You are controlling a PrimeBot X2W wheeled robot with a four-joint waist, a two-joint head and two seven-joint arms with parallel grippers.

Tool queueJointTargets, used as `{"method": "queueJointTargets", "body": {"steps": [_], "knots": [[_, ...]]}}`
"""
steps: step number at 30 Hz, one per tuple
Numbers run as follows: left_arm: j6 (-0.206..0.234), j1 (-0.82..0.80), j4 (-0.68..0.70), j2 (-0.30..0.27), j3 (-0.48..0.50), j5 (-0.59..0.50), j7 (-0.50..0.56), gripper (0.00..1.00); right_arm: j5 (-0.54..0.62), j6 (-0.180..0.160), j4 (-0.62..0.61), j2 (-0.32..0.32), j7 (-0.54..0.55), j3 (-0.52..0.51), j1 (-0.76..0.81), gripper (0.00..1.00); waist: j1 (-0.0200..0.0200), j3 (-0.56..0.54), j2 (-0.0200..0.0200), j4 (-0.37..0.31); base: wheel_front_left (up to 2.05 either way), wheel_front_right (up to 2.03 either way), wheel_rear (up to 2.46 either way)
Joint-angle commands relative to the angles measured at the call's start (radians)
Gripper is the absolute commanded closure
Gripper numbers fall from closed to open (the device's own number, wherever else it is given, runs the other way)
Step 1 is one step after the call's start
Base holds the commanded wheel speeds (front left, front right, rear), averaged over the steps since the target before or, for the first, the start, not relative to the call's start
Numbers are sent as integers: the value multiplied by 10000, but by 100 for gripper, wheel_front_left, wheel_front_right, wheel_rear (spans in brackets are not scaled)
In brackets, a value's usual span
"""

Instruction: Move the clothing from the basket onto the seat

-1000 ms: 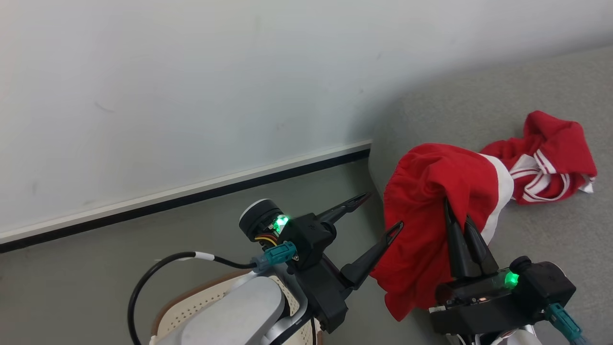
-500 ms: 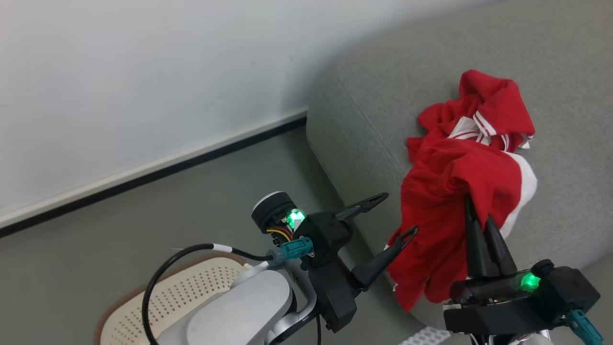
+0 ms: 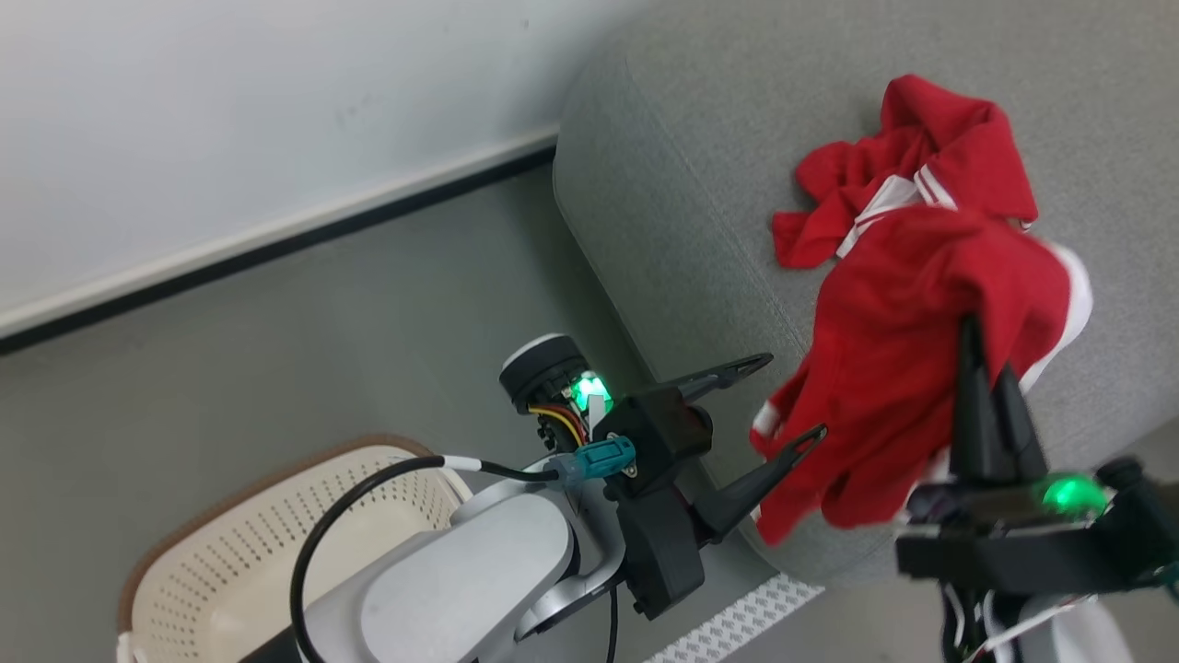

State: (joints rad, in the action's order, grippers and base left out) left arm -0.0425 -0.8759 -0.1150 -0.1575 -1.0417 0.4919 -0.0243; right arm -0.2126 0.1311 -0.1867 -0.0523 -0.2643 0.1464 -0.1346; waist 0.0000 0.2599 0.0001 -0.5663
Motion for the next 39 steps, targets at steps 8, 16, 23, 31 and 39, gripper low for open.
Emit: {"method": "queueJointTargets", "body": {"steps": [8,16,23,31,39], "knots": [[5,-1002,1152,-251,-232,-493,1162,0,-879,-2,-94,29,-23,-1453,-2067,100,0,2229,-1,425,0,0,0],[-171,-1963,2216,-432,-371,-809,2116,0,-1581,-2,383,-399,-24,-3359,-4622,100,0,3839,-1,874,0,0,0],[-244,-2374,2705,-695,-359,-905,2576,0,-2018,-2,1302,-1417,-23,-4180,-6463,100,0,4768,-1,1038,0,0,0],[-113,-2555,3311,-1149,-290,-1028,3032,0,-2298,-2,3160,-3035,-24,-4960,-8612,100,0,5714,-1,1212,0,0,0],[-42,-2730,3631,-1409,-256,-1165,3209,0,-1770,-2,5470,-3827,-22,-4324,-9466,100,0,6211,-1,1224,0,0,0]]}}
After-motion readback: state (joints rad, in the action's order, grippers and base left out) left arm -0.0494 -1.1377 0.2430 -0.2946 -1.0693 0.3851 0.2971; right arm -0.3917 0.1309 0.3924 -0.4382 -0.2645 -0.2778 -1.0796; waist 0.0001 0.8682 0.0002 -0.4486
